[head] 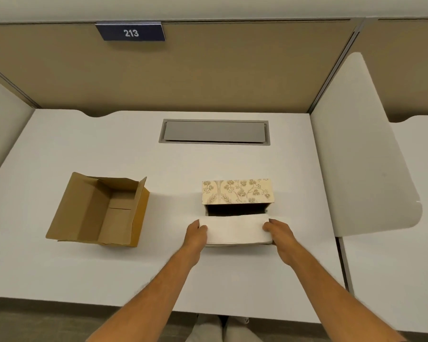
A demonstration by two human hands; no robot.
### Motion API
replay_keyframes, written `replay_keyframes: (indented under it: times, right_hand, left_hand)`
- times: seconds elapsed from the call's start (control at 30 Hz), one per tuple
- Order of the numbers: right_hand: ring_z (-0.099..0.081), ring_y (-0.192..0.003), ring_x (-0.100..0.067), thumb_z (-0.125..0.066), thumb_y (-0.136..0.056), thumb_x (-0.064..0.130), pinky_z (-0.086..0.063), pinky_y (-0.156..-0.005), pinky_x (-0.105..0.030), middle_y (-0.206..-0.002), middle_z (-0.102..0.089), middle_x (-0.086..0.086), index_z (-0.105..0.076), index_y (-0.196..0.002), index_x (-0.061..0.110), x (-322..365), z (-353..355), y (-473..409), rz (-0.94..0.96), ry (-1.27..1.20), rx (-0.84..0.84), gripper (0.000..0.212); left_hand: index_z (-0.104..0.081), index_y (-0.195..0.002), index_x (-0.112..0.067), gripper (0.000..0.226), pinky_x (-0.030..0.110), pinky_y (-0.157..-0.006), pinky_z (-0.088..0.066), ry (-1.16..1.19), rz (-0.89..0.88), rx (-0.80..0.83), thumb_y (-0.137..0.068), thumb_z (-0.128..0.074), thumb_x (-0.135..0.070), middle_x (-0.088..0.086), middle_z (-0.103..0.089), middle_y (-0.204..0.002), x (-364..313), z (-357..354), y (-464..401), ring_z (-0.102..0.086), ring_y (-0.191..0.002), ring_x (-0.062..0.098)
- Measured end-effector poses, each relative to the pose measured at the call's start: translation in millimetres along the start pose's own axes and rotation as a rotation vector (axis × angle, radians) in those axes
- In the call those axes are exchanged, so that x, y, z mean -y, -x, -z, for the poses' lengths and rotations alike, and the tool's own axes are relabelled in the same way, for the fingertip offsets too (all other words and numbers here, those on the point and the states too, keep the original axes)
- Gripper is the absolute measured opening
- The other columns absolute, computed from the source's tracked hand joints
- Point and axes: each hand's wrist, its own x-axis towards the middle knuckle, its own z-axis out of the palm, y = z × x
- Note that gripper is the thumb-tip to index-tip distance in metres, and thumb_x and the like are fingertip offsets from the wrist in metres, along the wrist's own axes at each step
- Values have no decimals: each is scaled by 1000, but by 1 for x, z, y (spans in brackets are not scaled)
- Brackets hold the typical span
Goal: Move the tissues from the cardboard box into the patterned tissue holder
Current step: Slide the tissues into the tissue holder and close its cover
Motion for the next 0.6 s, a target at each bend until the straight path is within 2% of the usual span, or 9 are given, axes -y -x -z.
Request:
replay_keyframes:
  times: [0.13, 0.23, 0.33, 0.47, 0.6]
  right_hand:
    - [-62, -97, -21, -52, -92, 7, -47, -77, -31, -109, -71, -5, -71, -102, 17, -12, 0, -21, -5, -1, -48, 23]
    - [-63, -96, -17, -52, -94, 8, -47, -71, -28, -107, -71, -1, -70, -103, 20, -11, 0, -35, 17, -27, -75, 23]
    - [-64, -102, -20, -53, -96, 10, -51, -74, -28, -110, -71, -2, -69, -109, 17, -11, -1, -49, 29, -13, -82, 22]
    - [-64, -106, -24, -52, -97, 11, -52, -89, -34, -112, -71, -4, -69, -111, 15, -12, -4, -63, 57, 38, -118, 22]
    - [-61, -111, -27, -52, -100, 15, -51, -101, -43, -120, -67, -6, -64, -128, 11, -13, -8, -72, 53, 116, -176, 31]
  left_hand:
    - [-65, -97, -25, 33, 22, -69, -47, -20, -24, -14, -98, -38, -6, -6, -67, -99, 8, -10, -19, -60, -88, 8]
    - [-64, -100, -28, 29, 21, -65, -45, -17, -44, -24, -101, -41, -12, -10, -67, -102, 7, -16, -33, -59, -93, 7]
    - [-65, -108, -25, 29, 24, -76, -46, -9, -43, -25, -102, -39, -13, -7, -68, -106, 9, -20, -46, -60, -96, 9]
    - [-63, -124, -16, 36, 30, -90, -49, -18, -30, -35, -100, -36, -9, 1, -67, -118, 12, -24, -54, -61, -106, 20]
    - [-56, -138, -13, 40, 38, -106, -46, -37, -35, -73, -102, -39, -8, 4, -62, -132, 12, -27, -56, -57, -118, 24]
